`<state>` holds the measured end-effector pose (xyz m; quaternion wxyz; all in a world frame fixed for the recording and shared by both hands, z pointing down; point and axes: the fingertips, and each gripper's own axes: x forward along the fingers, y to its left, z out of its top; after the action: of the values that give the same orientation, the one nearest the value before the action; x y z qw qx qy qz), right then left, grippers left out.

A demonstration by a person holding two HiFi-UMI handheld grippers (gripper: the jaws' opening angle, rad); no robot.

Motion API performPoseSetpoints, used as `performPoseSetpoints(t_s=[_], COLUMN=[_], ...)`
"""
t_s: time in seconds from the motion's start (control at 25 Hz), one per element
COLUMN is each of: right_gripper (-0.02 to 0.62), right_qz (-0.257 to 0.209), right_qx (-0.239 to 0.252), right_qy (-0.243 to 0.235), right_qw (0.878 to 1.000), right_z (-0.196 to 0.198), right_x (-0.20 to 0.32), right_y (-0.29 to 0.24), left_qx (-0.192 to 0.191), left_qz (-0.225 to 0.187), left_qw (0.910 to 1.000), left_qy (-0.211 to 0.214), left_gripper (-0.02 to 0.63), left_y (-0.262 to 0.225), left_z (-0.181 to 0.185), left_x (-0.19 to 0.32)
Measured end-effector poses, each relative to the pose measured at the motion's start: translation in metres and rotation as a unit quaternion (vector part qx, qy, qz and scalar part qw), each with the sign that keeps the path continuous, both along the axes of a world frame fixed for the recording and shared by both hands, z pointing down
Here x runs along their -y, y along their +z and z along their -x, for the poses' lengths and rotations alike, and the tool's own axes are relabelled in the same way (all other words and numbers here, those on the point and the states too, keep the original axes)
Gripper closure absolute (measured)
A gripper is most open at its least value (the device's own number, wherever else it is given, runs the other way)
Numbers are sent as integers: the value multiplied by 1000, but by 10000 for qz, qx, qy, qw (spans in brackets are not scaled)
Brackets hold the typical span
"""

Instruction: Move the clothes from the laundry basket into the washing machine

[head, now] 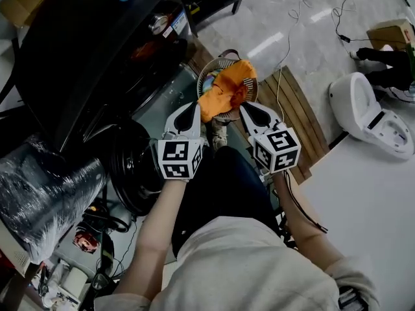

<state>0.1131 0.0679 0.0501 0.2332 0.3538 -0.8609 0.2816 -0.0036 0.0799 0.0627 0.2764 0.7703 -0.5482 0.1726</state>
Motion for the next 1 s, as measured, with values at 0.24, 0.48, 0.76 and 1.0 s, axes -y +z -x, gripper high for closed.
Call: performPoseSetpoints(t_s=[0.24,0.48,0.76,1.0], right_gripper=[586,586,481,424], right_qz=[386,1011,1377,1552], right_qx=[-127,-186,-244,-474], right_qy=[-101,-220,-366,-751], right_qw=[9991,9945,9895,9839], right_z=[23,42,57,80], right_x=[-4,-27,-49,-58], right_y=[78,181,293,374], left_qx=[-17,13,-66,-559], left_qz=[435,773,1112,1130], left_qw=[9990,9966,9933,9914], left_qy=[-28,295,296,355], left_gripper=[597,597,597,595], left_y=[78,174,275,324], left_z=[16,24,20,9], left_x=[-1,-7,-27,-46])
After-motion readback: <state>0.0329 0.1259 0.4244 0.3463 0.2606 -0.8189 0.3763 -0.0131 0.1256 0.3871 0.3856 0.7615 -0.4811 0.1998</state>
